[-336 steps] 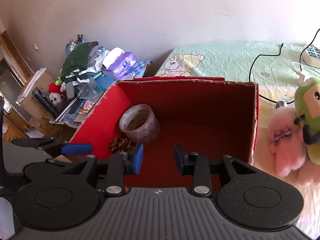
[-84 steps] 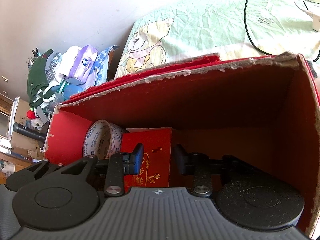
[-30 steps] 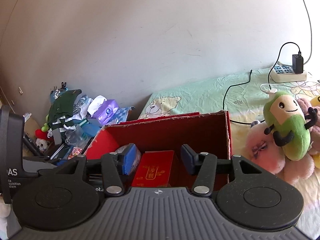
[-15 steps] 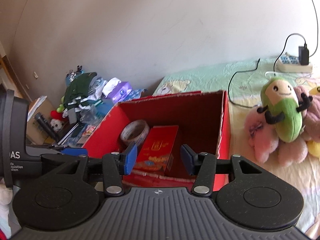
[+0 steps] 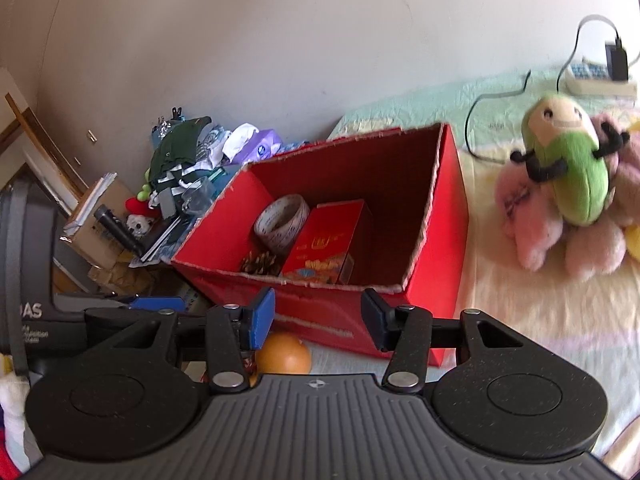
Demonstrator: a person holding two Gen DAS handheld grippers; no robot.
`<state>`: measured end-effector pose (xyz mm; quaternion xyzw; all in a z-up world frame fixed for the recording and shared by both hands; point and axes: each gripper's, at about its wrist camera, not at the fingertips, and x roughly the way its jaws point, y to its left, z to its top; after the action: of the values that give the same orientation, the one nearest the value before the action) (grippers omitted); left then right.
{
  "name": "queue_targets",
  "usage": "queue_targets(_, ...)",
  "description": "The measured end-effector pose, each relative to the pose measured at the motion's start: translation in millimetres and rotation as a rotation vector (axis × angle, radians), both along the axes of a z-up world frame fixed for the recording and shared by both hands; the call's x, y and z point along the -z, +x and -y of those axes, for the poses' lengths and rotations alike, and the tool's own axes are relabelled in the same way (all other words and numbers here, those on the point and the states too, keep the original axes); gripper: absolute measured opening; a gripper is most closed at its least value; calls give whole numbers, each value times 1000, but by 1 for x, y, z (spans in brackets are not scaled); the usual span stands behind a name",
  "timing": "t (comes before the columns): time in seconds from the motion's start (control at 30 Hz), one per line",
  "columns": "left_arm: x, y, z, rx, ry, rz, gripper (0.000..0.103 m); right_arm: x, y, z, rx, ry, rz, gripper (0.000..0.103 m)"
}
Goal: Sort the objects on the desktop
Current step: 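Withdraw the right gripper up out of the red box, then move the right gripper down to the orange wooden gourd toy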
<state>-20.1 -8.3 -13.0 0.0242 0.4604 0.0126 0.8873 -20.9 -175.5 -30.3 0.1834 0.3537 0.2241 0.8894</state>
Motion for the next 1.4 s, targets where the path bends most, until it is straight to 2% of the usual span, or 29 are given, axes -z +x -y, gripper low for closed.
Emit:
queue_targets(0.2, 17, -23, -13, -13, -51, -6, 99, 22, 0, 6, -28, 38, -77, 50)
queue_targets(0.4, 34, -44, -17, 49, -72, -18, 99, 45, 6, 7, -64, 94, -172, 40)
queue_targets(0.53, 46, -49, -18, 86, -123, -48, 95, 57, 11, 3, -94, 148, -243, 40)
queue_targets(0.67, 56, -47, -18, 96, -131, -58, 93, 67, 17, -5, -140, 207, -304, 40)
queue_targets(0.87, 67, -35, -21, 124, -143, -65, 92, 77, 24, -20, -199, 222, -366, 40)
queue_targets(1.07, 81, -20, -24, 155, -138, -93, 90, 87, 34, -34, -206, 265, -434, 40)
queue_targets(1.17, 87, -17, -26, 180, -160, -111, 90, 91, 40, -39, -200, 269, -455, 41)
queue_targets(1.4, 93, -13, -11, 282, -153, -108, 88, 98, 44, -43, -195, 299, -500, 41)
